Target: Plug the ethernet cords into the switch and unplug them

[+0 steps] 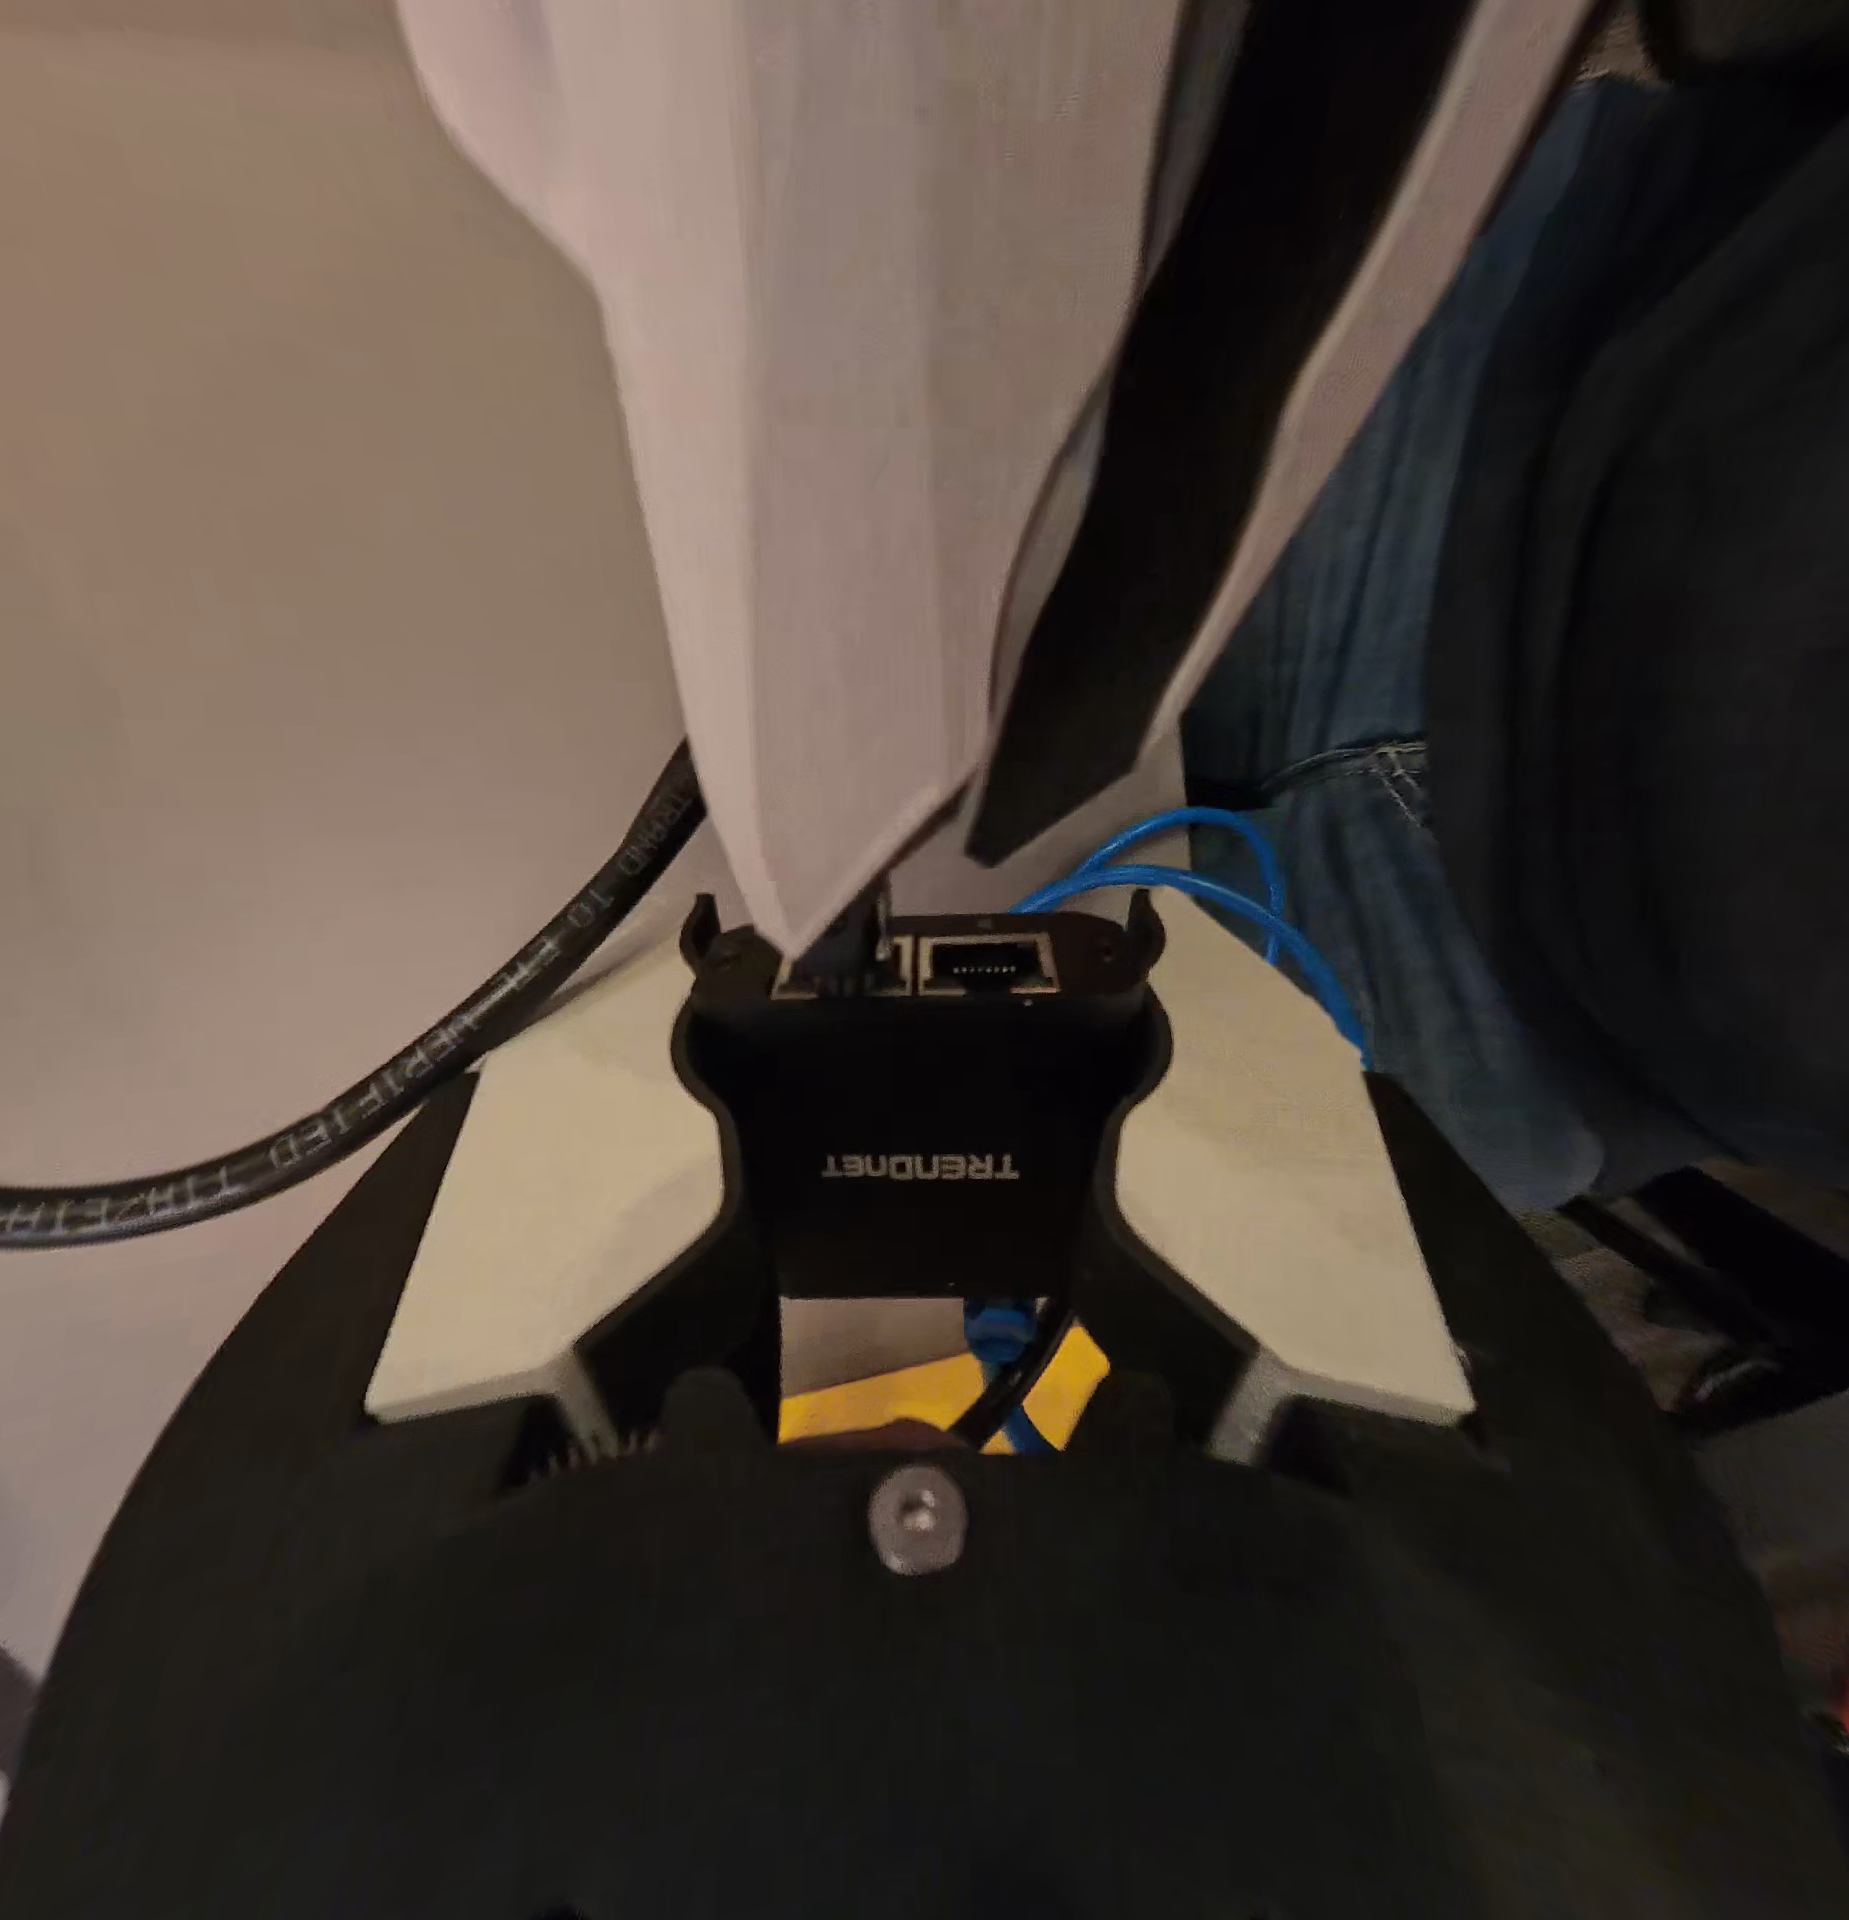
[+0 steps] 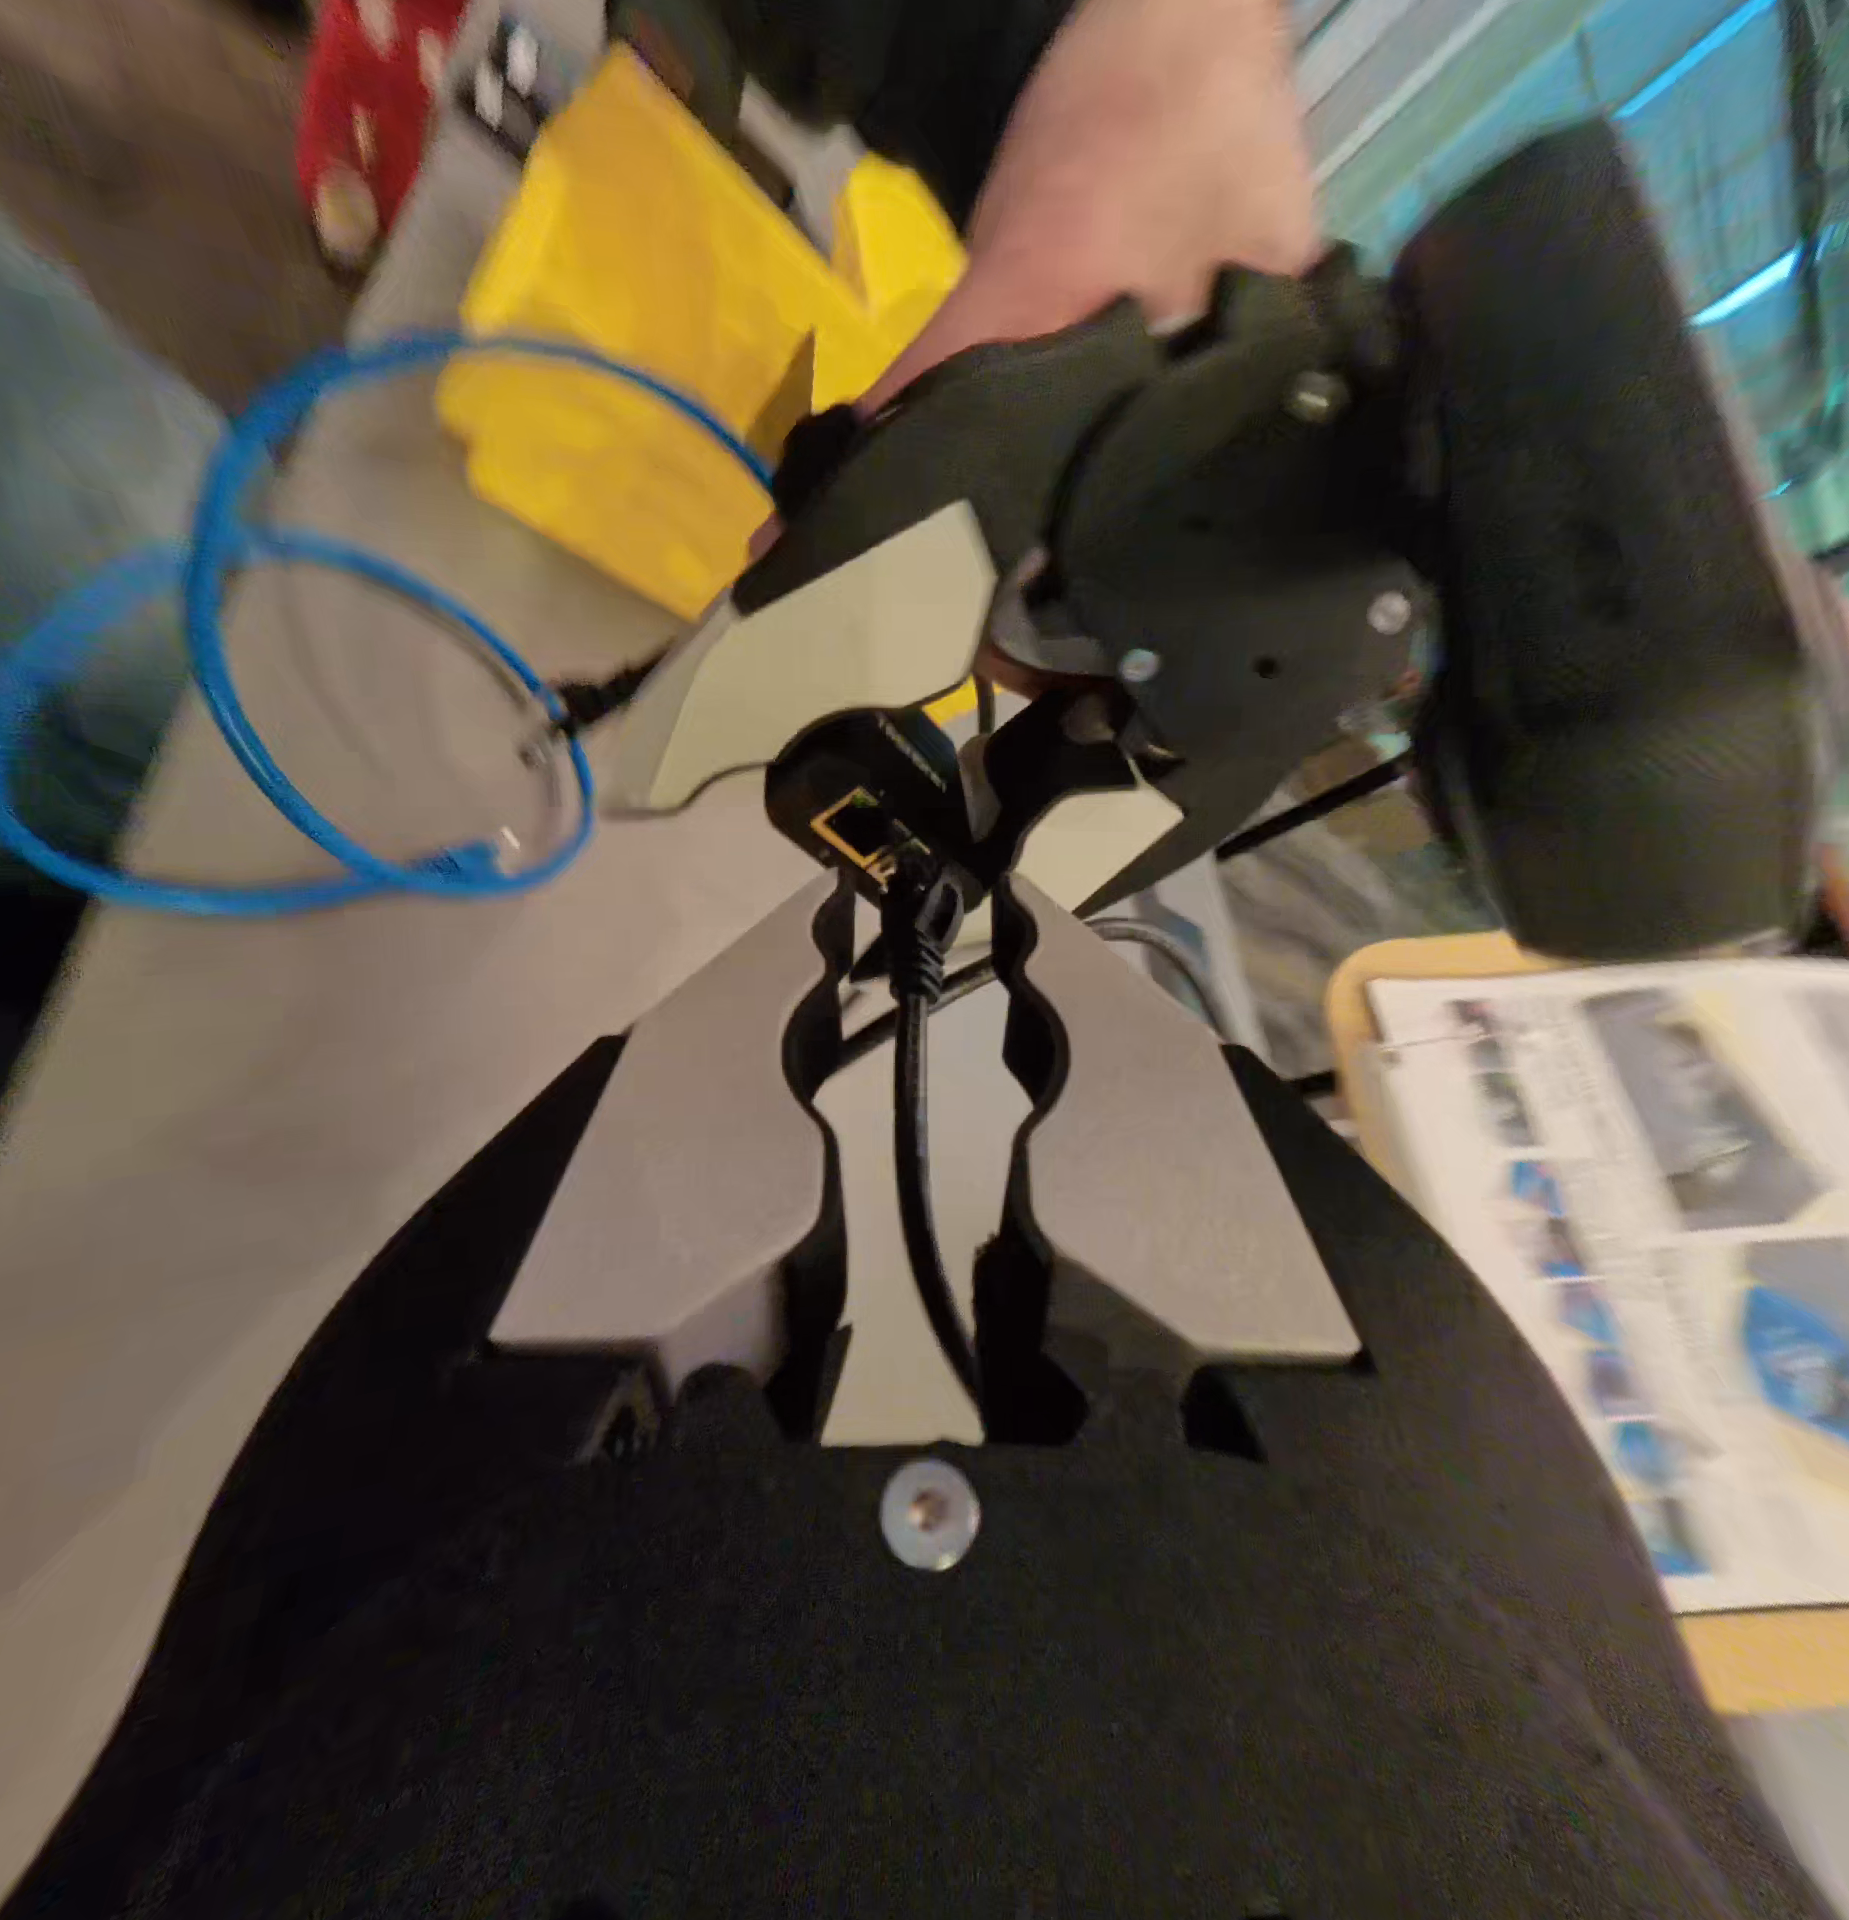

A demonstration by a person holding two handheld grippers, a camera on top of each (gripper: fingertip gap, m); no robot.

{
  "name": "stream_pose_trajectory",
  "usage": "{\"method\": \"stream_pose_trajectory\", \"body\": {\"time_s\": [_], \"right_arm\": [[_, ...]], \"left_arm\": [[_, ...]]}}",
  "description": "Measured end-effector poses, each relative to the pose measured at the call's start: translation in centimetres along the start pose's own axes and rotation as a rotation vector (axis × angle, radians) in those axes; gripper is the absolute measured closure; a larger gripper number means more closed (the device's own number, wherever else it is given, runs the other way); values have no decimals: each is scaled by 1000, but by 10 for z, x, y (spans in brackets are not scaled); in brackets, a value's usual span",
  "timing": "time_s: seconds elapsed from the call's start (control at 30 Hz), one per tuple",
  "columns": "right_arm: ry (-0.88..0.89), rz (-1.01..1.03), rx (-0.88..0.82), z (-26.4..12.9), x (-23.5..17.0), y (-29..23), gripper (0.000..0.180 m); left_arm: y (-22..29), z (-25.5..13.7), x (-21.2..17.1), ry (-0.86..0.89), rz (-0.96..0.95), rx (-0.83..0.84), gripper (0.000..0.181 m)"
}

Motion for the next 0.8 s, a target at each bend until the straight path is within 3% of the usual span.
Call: {"method": "stream_pose_trajectory", "body": {"time_s": [0.03,0.17,0.3,0.43,0.5,0.67,0.8], "right_arm": [[26,110,38,-4,0,2,155],[89,539,157,-8,-12,11,158],[55,790,230,-2,-29,13,154],[63,705,184,-2,-32,14,161],[37,655,173,-1,-34,11,148],[35,798,228,10,-42,2,163],[145,932,247,13,-39,1,171]], "left_arm": [[-1,-2,0,-5,-1,15,107],[-8,-2,-2,-64,18,108,107],[-12,5,-4,-127,42,194,107],[-12,7,-6,-129,41,197,107],[-14,5,-8,-117,34,183,107],[-13,0,-8,-120,64,202,107],[-13,-3,-8,-99,73,210,107]]}}
Point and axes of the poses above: each gripper's, where its closed fingertips meet, z out along the fingers, x out of its top, y = z × x across the jaws, the point moved 5 cm from there along -z, back along the fingers, and after that the axes turned 1 degree about -x, right-handed, at the moved point
